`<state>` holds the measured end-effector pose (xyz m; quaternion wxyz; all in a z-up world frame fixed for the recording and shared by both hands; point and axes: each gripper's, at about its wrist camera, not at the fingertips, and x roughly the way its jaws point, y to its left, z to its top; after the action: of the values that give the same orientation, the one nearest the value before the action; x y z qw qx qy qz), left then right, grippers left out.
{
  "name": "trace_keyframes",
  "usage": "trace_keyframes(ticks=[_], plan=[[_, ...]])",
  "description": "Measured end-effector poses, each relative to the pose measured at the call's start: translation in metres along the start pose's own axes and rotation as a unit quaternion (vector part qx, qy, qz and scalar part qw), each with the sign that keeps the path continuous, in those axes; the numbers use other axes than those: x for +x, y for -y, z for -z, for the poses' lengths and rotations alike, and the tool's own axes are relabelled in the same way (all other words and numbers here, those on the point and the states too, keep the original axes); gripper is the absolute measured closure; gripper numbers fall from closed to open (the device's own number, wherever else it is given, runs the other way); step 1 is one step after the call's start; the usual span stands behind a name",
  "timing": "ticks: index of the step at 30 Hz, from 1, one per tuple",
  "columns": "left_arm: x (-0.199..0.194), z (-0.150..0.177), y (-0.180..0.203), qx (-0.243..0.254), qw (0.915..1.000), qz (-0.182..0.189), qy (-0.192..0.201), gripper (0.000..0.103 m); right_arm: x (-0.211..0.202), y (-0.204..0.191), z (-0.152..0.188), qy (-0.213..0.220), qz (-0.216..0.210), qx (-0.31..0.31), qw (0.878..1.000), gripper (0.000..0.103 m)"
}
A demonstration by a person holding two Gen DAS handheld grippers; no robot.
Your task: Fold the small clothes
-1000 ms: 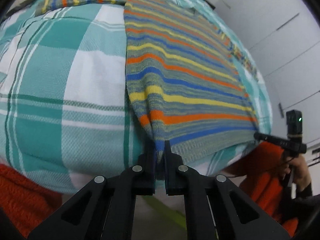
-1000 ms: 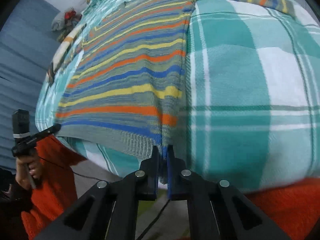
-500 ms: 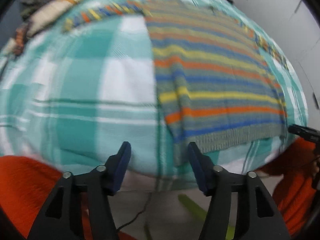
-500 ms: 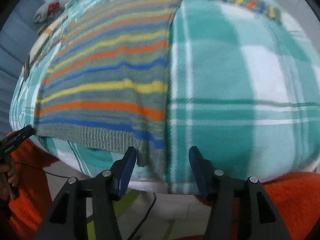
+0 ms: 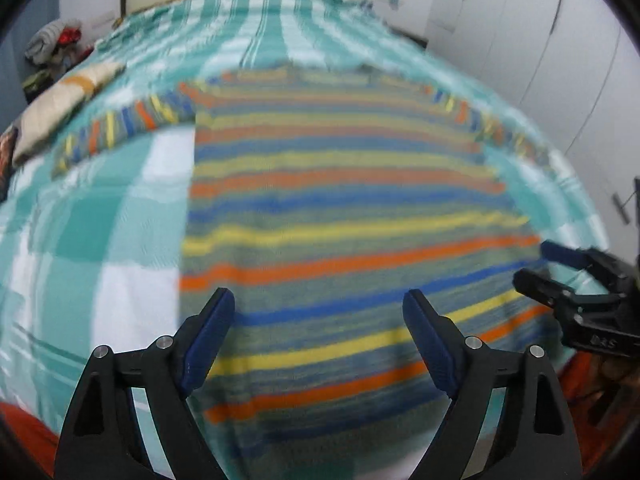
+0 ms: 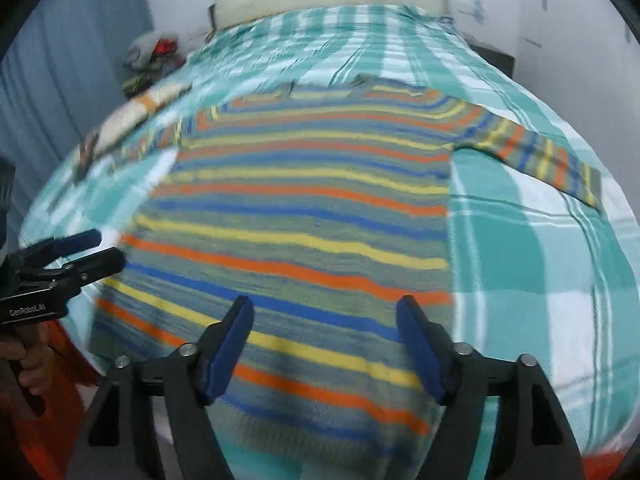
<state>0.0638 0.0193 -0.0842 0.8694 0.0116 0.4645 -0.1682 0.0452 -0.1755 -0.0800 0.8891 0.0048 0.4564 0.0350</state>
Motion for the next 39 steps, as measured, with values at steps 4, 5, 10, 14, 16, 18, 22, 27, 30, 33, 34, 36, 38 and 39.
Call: trace_keyframes(ticks=[4, 5, 10, 14, 16, 18, 22, 27, 30, 33, 34, 36, 38, 39], plan=[[0.016, 0.037, 0.003, 0.041, 0.9989, -0.021, 0.006, 0.015, 0.039, -0.001, 0.029, -0.037, 0.014, -0.038, 0.998, 0.006], [0.016, 0.039, 0.008, 0.061, 0.9977, -0.03, 0.003, 0.015, 0.039, -0.003, 0.034, -0.023, 0.015, -0.049, 0.998, 0.004], [0.015, 0.038, 0.005, 0.045, 0.9987, -0.023, -0.003, 0.013, 0.044, -0.007, 0.041, -0.003, 0.027, -0.065, 0.997, 0.0], [0.015, 0.038, 0.006, 0.047, 0.9986, -0.024, -0.004, 0.013, 0.04, -0.004, 0.042, 0.002, 0.025, -0.066, 0.998, 0.0], [0.019, 0.038, 0.009, 0.049, 0.9985, -0.026, -0.003, 0.012, 0.041, -0.006, 0.043, 0.003, 0.026, -0.067, 0.997, 0.0], [0.02, 0.038, 0.009, 0.049, 0.9984, -0.028, -0.001, 0.012, 0.04, -0.006, 0.046, 0.004, 0.026, -0.066, 0.997, 0.0], [0.02, 0.039, 0.011, 0.053, 0.9981, -0.031, 0.0, 0.011, 0.04, -0.006, 0.047, 0.006, 0.027, -0.067, 0.997, 0.0], [0.021, 0.039, 0.011, 0.054, 0.998, -0.033, 0.002, 0.01, 0.04, -0.007, 0.047, 0.006, 0.028, -0.067, 0.997, 0.0], [0.021, 0.039, 0.012, 0.055, 0.9979, -0.033, 0.002, 0.01, 0.04, -0.007, 0.047, 0.006, 0.029, -0.065, 0.997, 0.0], [0.021, 0.039, 0.012, 0.055, 0.9979, -0.033, 0.002, 0.01, 0.04, -0.007, 0.047, 0.005, 0.032, -0.064, 0.997, 0.0], [0.021, 0.039, 0.012, 0.055, 0.9979, -0.034, 0.002, 0.01, 0.04, -0.007, 0.047, 0.005, 0.032, -0.064, 0.997, 0.0], [0.021, 0.039, 0.013, 0.055, 0.9979, -0.034, 0.002, 0.009, 0.04, -0.007, 0.047, 0.005, 0.032, -0.064, 0.997, 0.0], [0.021, 0.04, 0.013, 0.055, 0.9979, -0.034, 0.002, 0.009, 0.04, -0.007, 0.046, 0.004, 0.032, -0.063, 0.997, 0.0], [0.022, 0.039, 0.013, 0.055, 0.9979, -0.034, 0.002, 0.009, 0.04, -0.007, 0.046, 0.004, 0.032, -0.064, 0.997, 0.0]])
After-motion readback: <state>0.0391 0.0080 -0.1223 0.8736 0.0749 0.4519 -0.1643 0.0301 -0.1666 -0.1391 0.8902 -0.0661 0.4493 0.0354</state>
